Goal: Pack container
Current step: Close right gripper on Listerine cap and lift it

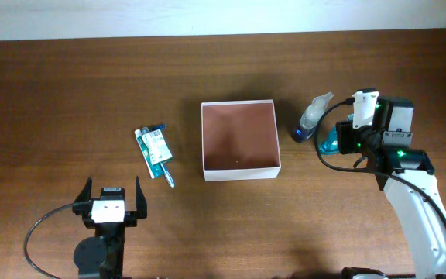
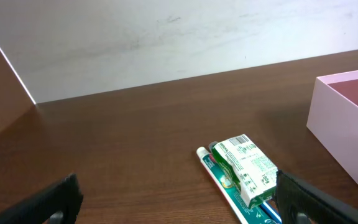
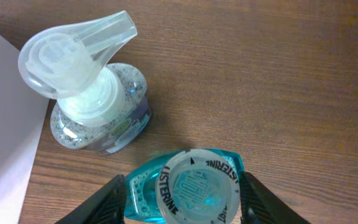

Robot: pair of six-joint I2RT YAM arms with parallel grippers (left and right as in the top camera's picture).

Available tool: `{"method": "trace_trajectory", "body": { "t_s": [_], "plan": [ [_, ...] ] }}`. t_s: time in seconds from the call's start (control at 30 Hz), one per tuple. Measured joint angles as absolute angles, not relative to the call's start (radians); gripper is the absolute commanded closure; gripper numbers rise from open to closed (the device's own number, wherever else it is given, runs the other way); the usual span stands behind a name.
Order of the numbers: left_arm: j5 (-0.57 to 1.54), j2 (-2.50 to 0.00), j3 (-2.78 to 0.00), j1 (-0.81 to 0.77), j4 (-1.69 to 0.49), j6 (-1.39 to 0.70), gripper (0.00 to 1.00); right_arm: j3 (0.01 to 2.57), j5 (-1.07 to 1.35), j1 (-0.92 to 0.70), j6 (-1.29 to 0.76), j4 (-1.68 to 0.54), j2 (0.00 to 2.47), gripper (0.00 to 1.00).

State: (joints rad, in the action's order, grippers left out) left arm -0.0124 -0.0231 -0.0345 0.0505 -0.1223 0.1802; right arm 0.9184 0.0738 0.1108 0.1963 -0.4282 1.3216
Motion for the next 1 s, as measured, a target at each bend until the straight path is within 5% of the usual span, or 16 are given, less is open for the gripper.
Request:
{"method": "trace_trajectory", "body": {
  "t_s": [0.33,0.6,1.0],
  "plan": [
    [-0.012,-0.023,-0.035,0.051,-0.122,0.18,0.01,0.918,0.074,0.111,0.21,-0.381,1.364,0.48],
    [-0.012,-0.023,-0.035,0.051,-0.122,0.18,0.01,0.918,0.079,0.111,0.209,-0.343,1.389,0.74],
    [-0.012,-0.023,-0.035,0.051,-0.122,0.18,0.01,0.918,0.092,0.111,0.203,-0.379,1.332,0.75]
  ]
}}
